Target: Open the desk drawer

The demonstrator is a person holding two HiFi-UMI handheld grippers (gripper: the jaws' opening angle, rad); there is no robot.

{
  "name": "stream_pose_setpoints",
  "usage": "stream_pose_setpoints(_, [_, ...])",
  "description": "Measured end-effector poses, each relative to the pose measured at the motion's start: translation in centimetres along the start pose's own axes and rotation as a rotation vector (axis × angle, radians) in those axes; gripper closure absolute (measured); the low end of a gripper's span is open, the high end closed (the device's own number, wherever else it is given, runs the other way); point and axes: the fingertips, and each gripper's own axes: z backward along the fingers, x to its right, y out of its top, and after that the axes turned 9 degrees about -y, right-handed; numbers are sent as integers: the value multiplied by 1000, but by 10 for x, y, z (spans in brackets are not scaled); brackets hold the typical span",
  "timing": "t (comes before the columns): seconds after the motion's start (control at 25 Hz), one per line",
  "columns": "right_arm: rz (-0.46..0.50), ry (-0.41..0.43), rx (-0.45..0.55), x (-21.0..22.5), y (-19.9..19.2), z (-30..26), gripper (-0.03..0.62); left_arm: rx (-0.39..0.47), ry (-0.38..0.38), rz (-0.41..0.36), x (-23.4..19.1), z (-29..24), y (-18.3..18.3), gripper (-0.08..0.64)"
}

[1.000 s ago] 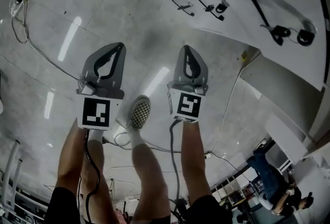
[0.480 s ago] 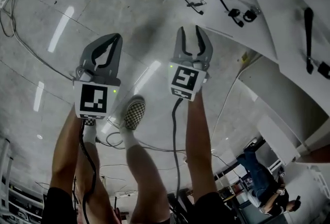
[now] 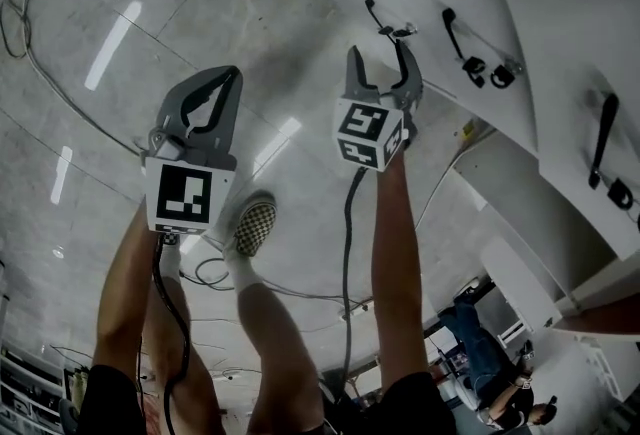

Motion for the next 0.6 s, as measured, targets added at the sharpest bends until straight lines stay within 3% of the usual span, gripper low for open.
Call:
stream_pose_setpoints(0.16, [67,30,-27,-7,0,-16,316,5,15,24,-7,2,-1,549])
stream_pose_setpoints(0.6, [137,55,-75,-17,-1,-38,316,-16,45,64,-23,8,-14,549])
